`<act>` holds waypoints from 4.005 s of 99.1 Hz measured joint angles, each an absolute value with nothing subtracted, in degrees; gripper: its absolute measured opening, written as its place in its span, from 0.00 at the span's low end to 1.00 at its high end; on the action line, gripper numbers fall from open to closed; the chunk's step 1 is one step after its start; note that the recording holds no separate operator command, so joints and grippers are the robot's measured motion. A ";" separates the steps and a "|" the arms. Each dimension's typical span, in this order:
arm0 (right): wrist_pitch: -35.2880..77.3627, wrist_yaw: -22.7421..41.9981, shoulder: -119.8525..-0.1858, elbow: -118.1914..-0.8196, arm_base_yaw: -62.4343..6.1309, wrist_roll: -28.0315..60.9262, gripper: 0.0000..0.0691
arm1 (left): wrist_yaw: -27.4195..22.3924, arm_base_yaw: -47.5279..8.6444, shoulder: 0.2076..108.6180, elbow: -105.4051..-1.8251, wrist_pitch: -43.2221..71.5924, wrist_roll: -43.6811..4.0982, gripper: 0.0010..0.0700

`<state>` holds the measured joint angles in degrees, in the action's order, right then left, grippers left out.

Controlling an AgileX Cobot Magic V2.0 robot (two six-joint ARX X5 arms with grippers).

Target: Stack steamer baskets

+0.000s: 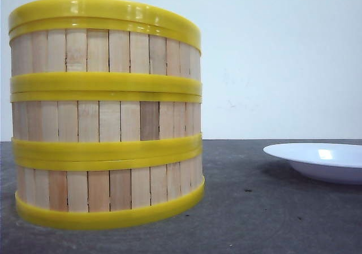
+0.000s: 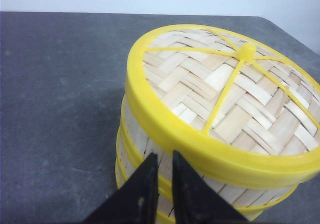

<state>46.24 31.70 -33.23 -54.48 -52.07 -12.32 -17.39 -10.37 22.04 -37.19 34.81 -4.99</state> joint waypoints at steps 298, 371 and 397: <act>46.41 31.73 -33.23 -54.48 -52.07 -11.16 0.01 | 1.52 0.73 0.27 -1.89 10.55 -0.78 0.02; 35.94 18.92 -28.88 -50.50 -24.67 1.54 0.01 | 1.54 0.73 0.27 -1.89 10.55 -0.64 0.02; 20.49 7.90 -20.71 -34.59 -10.83 5.32 0.01 | 1.54 0.73 0.27 -1.89 10.55 -0.64 0.02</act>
